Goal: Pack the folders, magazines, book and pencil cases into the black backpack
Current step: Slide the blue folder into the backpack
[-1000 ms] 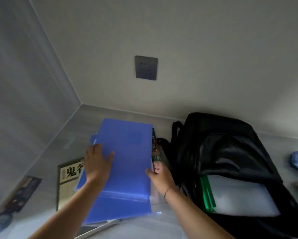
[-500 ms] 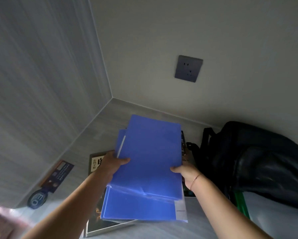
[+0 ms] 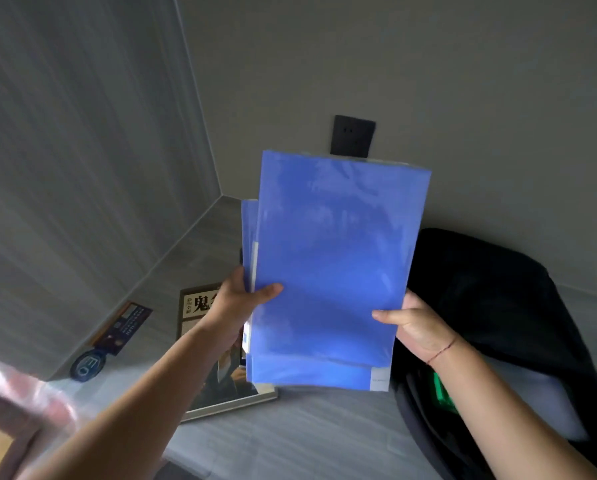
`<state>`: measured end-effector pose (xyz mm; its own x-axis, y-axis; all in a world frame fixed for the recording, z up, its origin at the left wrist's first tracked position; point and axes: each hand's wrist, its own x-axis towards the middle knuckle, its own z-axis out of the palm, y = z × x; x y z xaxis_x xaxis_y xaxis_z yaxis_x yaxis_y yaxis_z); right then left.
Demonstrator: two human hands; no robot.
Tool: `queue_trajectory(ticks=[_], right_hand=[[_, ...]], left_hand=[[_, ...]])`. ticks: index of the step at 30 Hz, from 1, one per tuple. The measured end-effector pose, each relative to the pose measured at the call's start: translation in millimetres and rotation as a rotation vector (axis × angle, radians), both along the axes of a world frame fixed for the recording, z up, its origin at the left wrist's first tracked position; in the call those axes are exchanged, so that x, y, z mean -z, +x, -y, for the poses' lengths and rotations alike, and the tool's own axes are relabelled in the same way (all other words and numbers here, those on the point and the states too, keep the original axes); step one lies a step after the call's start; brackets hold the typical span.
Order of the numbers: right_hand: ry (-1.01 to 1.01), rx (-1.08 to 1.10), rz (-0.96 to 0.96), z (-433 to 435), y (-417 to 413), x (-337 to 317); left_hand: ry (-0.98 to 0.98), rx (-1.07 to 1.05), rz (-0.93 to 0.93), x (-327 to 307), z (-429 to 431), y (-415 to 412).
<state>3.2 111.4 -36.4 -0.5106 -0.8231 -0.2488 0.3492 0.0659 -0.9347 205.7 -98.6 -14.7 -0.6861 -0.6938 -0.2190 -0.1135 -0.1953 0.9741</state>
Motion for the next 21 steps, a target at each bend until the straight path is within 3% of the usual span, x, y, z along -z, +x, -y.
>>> queue_trajectory(ticks=[9,21], right_hand=[[0.036,-0.062,-0.069,-90,46,-3],[0.216,-0.019,-0.106,-115,74,24]], left_hand=[[0.015,0.082,-0.146,8,-93,56],[0.108,0.036,0.005,53,-137,83]])
